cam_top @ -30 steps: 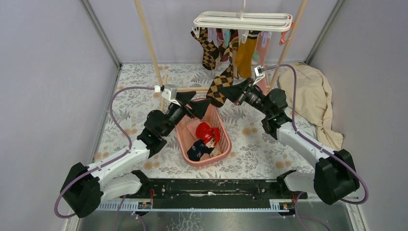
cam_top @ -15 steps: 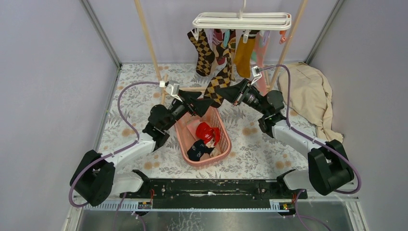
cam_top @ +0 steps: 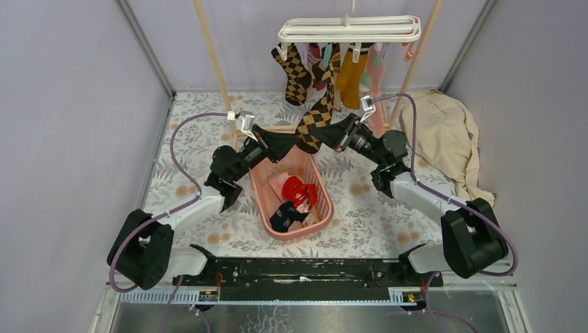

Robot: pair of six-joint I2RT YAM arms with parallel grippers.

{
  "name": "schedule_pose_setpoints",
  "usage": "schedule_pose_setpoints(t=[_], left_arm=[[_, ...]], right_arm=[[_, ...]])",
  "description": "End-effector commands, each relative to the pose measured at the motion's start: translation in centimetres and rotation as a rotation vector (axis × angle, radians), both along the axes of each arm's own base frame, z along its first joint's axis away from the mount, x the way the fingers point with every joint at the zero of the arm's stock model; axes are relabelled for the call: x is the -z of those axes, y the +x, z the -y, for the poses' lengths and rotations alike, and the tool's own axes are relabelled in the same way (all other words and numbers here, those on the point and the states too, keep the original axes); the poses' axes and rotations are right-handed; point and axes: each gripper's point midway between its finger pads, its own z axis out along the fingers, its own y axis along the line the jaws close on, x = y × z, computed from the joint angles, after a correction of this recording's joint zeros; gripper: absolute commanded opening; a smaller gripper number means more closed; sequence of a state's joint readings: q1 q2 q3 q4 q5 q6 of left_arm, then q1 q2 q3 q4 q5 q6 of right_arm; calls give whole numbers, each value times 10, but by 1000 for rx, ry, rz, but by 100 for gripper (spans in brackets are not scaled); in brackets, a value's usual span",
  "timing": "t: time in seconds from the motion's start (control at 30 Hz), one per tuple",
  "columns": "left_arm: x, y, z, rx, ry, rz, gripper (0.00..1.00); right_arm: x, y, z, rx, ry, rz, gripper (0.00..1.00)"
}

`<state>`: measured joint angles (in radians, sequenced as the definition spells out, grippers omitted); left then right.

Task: Remove the socks clipped to the hanger
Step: Remove the sock from the hanger.

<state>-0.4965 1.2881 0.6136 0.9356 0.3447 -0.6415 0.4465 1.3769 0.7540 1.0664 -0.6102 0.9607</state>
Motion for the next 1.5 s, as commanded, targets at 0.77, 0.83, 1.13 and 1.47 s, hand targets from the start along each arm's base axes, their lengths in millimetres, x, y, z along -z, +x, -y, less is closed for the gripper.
schedule_pose_setpoints(t=[0.77, 0.83, 1.13, 1.47], left_arm=[[-36, -2, -27, 95, -122, 55, 86], [-41, -8, -23, 151, -150, 80, 93], [-32, -3, -14, 222, -194, 70, 99], [-34, -9, -8, 287, -213, 94, 56]], right_arm=[[-28, 7, -8, -4, 47, 88, 7], [-28, 6, -9, -20, 64, 84, 7], [-29, 3, -18, -67, 93, 79, 6], [-26, -2, -32, -124, 107, 70, 7]])
